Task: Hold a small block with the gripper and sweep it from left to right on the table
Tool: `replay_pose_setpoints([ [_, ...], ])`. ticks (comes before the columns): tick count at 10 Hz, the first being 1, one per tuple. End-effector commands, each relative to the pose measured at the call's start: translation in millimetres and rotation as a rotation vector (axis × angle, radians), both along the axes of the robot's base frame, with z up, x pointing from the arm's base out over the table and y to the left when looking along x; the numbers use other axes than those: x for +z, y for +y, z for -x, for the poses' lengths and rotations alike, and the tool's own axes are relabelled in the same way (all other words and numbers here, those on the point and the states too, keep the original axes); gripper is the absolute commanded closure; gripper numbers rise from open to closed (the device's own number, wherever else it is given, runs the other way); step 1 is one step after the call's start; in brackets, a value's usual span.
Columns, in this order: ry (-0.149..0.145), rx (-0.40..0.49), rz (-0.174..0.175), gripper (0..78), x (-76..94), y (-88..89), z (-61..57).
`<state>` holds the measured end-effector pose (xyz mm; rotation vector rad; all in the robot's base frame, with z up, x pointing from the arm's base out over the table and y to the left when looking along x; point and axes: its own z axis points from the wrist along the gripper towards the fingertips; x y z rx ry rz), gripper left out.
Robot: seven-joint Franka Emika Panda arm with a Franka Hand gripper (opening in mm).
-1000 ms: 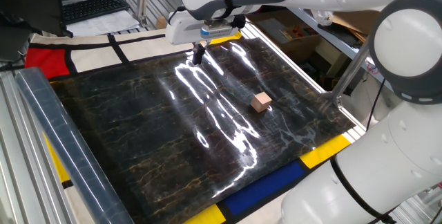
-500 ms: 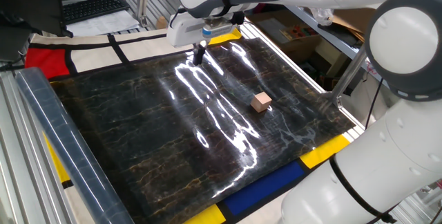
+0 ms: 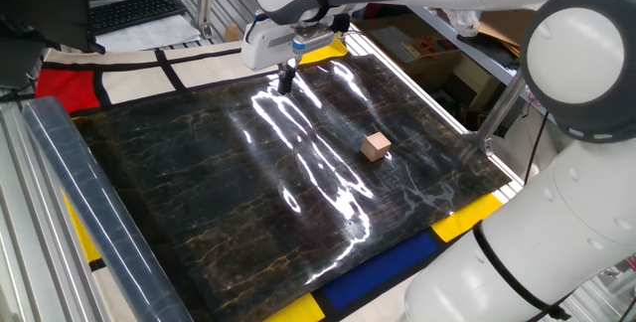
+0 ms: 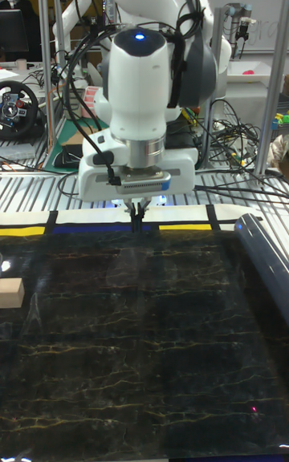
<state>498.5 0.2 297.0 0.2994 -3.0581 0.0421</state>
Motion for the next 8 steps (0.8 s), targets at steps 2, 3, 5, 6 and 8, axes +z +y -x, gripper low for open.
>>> replay_pose_setpoints([
  [2, -0.006, -0.011, -0.003, 77.6, -1.8, -4.6, -2.2],
  [3, -0.006, -0.013, -0.003, 77.6, -2.5, -5.9, -2.7],
  [5, -0.008, -0.023, -0.005, 77.6, -2.9, -6.1, -3.0],
  [6, -0.008, -0.023, -0.005, 77.6, -3.0, -6.1, -3.0],
  [8, -0.008, -0.025, -0.007, 77.6, -4.5, -8.8, -4.1],
])
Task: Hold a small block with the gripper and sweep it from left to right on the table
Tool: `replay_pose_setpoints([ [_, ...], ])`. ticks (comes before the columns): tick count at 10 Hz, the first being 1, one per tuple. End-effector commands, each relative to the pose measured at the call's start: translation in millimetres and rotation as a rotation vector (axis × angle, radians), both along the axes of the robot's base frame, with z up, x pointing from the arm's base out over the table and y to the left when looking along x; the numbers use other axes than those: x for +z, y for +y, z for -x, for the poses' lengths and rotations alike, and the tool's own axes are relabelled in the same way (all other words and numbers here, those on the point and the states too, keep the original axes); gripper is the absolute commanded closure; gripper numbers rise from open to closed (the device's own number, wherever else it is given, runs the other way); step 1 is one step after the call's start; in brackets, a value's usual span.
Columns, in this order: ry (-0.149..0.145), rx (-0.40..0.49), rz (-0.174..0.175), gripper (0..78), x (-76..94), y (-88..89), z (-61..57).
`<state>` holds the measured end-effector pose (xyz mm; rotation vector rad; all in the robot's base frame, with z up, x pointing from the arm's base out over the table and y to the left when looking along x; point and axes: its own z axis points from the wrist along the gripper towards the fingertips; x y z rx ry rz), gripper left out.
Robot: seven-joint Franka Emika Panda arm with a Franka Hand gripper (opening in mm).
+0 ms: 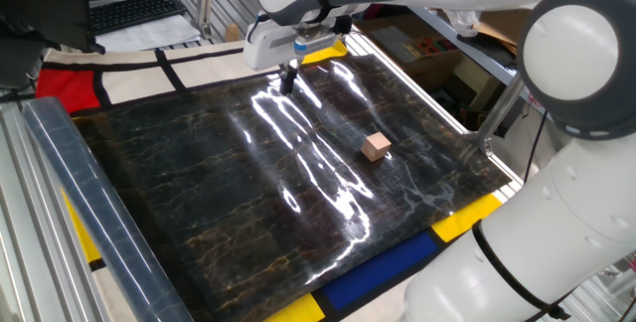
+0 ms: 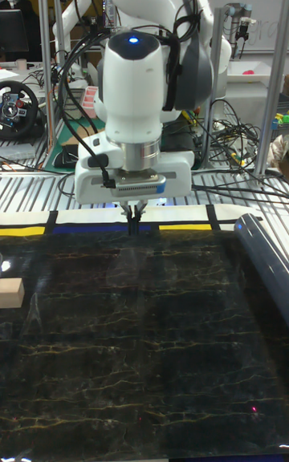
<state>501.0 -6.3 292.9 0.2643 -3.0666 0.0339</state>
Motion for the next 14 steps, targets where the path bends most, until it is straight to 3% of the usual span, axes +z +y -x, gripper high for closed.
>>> replay_pose_setpoints([
  [1, -0.003, -0.001, -0.003, 77.6, -1.2, -3.8, -2.1],
  [6, -0.016, 0.019, -0.01, 77.6, -12.4, -24.1, -8.2],
  [14, 0.0, -0.013, 0.003, 77.6, -17.3, -32.8, -9.9],
])
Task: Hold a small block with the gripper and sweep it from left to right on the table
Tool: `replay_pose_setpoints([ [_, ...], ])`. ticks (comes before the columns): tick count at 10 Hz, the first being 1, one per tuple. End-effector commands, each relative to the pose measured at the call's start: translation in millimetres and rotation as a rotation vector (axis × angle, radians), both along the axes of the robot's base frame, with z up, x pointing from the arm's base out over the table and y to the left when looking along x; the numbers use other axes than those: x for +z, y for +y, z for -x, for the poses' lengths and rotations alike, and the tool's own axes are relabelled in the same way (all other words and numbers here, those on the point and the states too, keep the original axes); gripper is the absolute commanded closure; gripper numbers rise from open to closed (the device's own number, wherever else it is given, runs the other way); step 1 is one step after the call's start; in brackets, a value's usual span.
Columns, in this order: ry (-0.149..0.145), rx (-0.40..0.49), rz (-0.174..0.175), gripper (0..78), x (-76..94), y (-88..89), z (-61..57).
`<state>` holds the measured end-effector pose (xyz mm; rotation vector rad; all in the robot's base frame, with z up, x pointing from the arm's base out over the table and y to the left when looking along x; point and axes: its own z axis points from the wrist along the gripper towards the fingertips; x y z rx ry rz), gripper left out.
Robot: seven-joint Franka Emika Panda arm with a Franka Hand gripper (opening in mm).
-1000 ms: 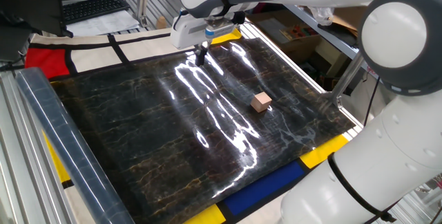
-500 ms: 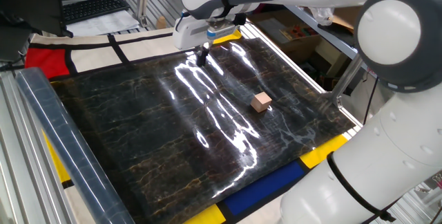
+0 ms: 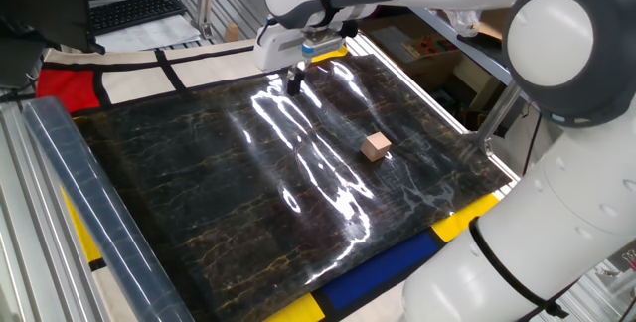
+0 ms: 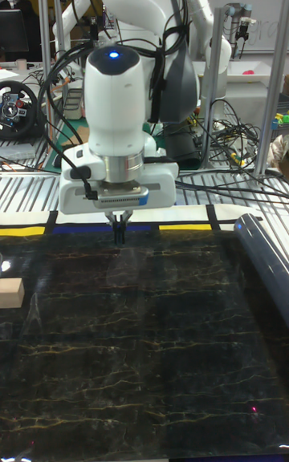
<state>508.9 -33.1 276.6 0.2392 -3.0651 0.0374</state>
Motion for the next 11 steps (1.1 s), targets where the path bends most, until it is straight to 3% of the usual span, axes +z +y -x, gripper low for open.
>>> replay_pose_setpoints([
  [1, -0.003, 0.008, -0.001, 77.6, -2.9, -9.0, -2.3],
  [11, -0.005, -0.002, 0.0, 77.6, -10.6, -9.5, 3.0],
])
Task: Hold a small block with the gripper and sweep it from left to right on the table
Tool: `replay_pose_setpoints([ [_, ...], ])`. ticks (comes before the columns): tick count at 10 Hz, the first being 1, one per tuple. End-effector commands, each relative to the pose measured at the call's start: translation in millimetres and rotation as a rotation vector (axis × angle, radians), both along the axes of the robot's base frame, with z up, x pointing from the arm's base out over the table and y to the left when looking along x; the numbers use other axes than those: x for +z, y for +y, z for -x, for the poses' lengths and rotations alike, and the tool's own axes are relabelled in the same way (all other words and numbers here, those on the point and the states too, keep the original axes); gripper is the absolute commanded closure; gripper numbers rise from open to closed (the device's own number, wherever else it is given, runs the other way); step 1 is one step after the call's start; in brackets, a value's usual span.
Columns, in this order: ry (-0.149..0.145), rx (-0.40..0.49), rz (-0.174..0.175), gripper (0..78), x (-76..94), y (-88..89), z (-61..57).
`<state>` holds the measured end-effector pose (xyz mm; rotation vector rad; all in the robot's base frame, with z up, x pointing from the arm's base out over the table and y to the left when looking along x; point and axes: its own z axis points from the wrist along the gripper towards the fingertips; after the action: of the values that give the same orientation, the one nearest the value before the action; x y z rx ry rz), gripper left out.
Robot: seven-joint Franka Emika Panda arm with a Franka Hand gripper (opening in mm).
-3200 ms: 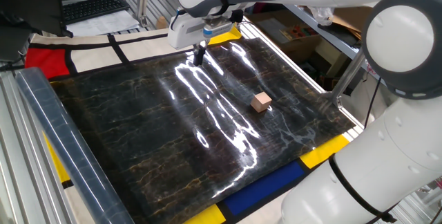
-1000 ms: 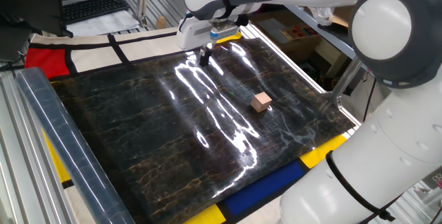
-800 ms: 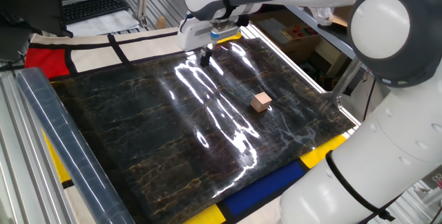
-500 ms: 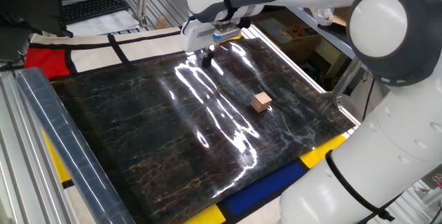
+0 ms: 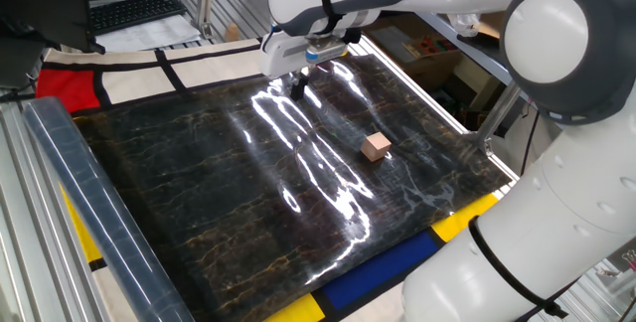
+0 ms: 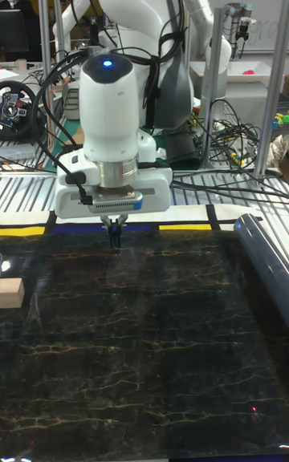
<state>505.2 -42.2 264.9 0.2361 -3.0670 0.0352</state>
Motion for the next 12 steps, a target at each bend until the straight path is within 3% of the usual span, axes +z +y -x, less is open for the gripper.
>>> replay_pose_setpoints([
  [1, -0.002, 0.002, 0.001, 77.6, 0.7, -0.9, -0.8],
  [12, -0.003, 0.0, 0.0, 77.6, -2.2, 1.0, 0.6],
])
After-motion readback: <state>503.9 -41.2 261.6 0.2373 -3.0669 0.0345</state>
